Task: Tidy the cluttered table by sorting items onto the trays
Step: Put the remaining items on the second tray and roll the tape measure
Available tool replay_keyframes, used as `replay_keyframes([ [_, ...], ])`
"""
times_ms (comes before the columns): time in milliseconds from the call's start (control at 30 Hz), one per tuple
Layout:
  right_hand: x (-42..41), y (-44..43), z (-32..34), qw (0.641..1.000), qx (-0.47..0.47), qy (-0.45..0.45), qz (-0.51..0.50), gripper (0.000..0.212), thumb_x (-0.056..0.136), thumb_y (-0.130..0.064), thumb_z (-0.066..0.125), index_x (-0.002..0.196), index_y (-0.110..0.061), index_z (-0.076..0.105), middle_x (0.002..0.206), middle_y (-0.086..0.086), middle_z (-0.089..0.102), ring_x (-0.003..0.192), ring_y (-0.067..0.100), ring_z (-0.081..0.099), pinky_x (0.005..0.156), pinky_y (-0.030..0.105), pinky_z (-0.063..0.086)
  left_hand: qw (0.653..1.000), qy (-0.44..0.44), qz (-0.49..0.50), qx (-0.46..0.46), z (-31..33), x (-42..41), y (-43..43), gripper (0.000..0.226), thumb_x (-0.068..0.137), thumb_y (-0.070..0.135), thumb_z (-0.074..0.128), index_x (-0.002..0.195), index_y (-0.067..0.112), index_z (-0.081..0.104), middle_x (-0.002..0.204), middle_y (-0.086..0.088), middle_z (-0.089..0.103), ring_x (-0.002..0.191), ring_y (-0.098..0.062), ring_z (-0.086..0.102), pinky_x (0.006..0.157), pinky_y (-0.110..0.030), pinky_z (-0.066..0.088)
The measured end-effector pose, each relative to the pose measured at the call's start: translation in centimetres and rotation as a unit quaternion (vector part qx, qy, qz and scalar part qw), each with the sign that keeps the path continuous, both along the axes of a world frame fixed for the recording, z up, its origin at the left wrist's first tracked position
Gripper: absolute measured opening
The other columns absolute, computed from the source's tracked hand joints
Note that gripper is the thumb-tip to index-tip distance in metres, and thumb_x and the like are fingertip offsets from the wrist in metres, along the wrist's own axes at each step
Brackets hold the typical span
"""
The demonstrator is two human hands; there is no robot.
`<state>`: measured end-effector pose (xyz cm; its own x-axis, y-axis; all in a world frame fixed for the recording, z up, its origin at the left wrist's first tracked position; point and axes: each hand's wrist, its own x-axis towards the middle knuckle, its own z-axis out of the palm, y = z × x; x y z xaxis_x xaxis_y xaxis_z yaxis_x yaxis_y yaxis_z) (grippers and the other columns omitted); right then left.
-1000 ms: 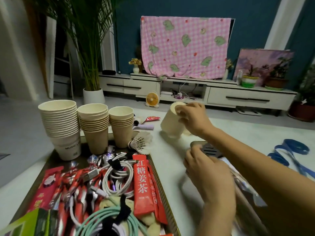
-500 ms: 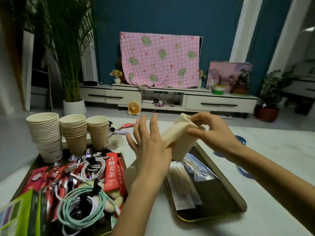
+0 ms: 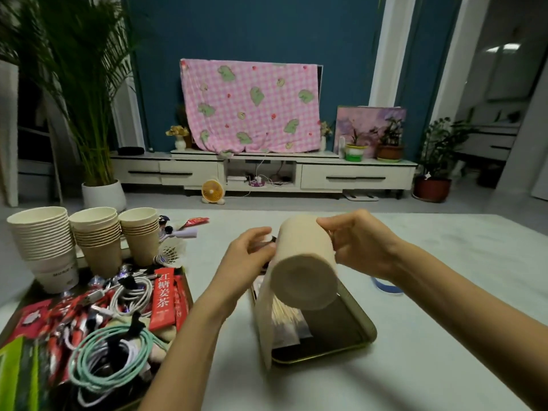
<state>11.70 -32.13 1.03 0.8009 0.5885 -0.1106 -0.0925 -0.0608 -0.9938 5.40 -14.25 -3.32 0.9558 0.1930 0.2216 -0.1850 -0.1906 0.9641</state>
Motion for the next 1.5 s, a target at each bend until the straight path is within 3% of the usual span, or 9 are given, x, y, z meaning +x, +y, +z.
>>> replay_keyframes([
  [133,-0.2,0.1,-0.5,0.994,0.048,0.063,-0.074,0.032,0.070,-0.020,0.063,0.100,-0.010,0.060,0.094,0.010,0.062,0.091,0.021,0.058,0.070,0.030,0.048,0.992,-0.100,0.054,-0.063,1.0,-0.3,-0.2,0.024,0.099,0.023,0.039,0.104,0.024,0.062,0.107,0.010,0.064,0.095,0.003,0.056,0.068,-0.003,0.044],
  [267,-1.0,0.6,-0.4,0.990,0.066,0.083,-0.095,0.022,0.080,-0.016,0.061,0.100,-0.010,0.060,0.091,0.011,0.065,0.091,0.023,0.058,0.067,0.030,0.047,0.987,-0.031,-0.058,-0.150,2.3,-1.1,0.6,0.052,0.095,0.049,0.028,0.099,0.023,0.073,0.107,0.002,0.070,0.103,-0.014,0.061,0.077,-0.026,0.044],
  [467,-2.2,1.0,-0.5,0.997,0.014,-0.042,-0.056,0.029,0.086,-0.020,0.057,0.109,-0.003,0.062,0.108,0.009,0.061,0.098,0.020,0.055,0.075,0.025,0.046,0.982,0.047,-0.117,-0.142,2.6,-2.1,1.2,0.047,0.073,0.053,0.049,0.103,0.023,0.070,0.101,0.002,0.072,0.089,-0.012,0.067,0.070,-0.026,0.048],
  [667,-3.0,1.8,-0.8,0.983,-0.011,-0.147,-0.114,0.015,0.084,-0.018,0.065,0.089,-0.004,0.068,0.084,0.002,0.067,0.080,0.010,0.060,0.071,0.021,0.044,0.988,-0.113,-0.005,0.103,4.0,-2.9,0.4,0.020,0.086,0.026,0.061,0.103,0.035,0.065,0.114,0.018,0.060,0.104,0.004,0.054,0.078,-0.003,0.039],
  [867,-3.0,2.3,-1.0,0.987,0.042,-0.078,-0.132,0.021,0.083,-0.014,0.063,0.097,0.001,0.067,0.099,0.013,0.066,0.093,0.023,0.059,0.072,0.026,0.044,0.924,-0.056,0.032,0.377,3.6,-3.1,-1.7,0.074,0.078,0.040,0.067,0.142,0.031,0.031,0.141,0.010,0.039,0.124,-0.009,0.040,0.097,-0.020,0.033],
  [1067,-3.1,1.6,-0.7,0.992,0.086,-0.058,-0.073,0.026,0.088,-0.013,0.055,0.105,0.005,0.063,0.097,0.009,0.062,0.092,0.018,0.056,0.079,0.025,0.048,0.992,0.053,-0.100,0.047,3.9,-2.5,1.8,0.048,0.070,0.066,0.057,0.098,0.028,0.068,0.099,0.004,0.070,0.086,-0.008,0.066,0.078,-0.027,0.053],
  [1233,-2.8,1.8,-0.7,0.988,0.148,-0.041,-0.030,0.018,0.088,-0.006,0.052,0.103,0.000,0.062,0.091,0.007,0.061,0.086,0.013,0.057,0.083,0.022,0.049,0.922,0.113,-0.185,-0.321,1.2,-1.6,3.1,0.039,0.074,0.056,0.052,0.077,0.027,0.078,0.090,-0.001,0.074,0.082,-0.020,0.070,0.071,-0.037,0.056],
  [1367,-2.6,1.9,-1.2,0.987,0.149,-0.058,-0.022,0.018,0.085,-0.001,0.056,0.101,-0.007,0.062,0.090,0.005,0.064,0.084,0.016,0.059,0.082,0.026,0.050,0.891,0.121,-0.223,-0.376,-0.2,-0.9,2.9,0.044,0.059,0.051,0.074,0.089,0.019,0.077,0.097,-0.005,0.073,0.085,-0.022,0.070,0.068,-0.038,0.057],
  [1500,-2.1,1.4,-1.4,0.991,0.042,-0.120,-0.035,0.023,0.088,-0.008,0.055,0.110,-0.004,0.062,0.104,0.007,0.063,0.094,0.017,0.056,0.086,0.025,0.043,0.924,0.123,-0.206,-0.299,-0.6,-0.4,3.5,0.032,0.058,0.036,0.078,0.087,0.023,0.077,0.090,-0.003,0.072,0.078,-0.018,0.070,0.066,-0.037,0.056],
])
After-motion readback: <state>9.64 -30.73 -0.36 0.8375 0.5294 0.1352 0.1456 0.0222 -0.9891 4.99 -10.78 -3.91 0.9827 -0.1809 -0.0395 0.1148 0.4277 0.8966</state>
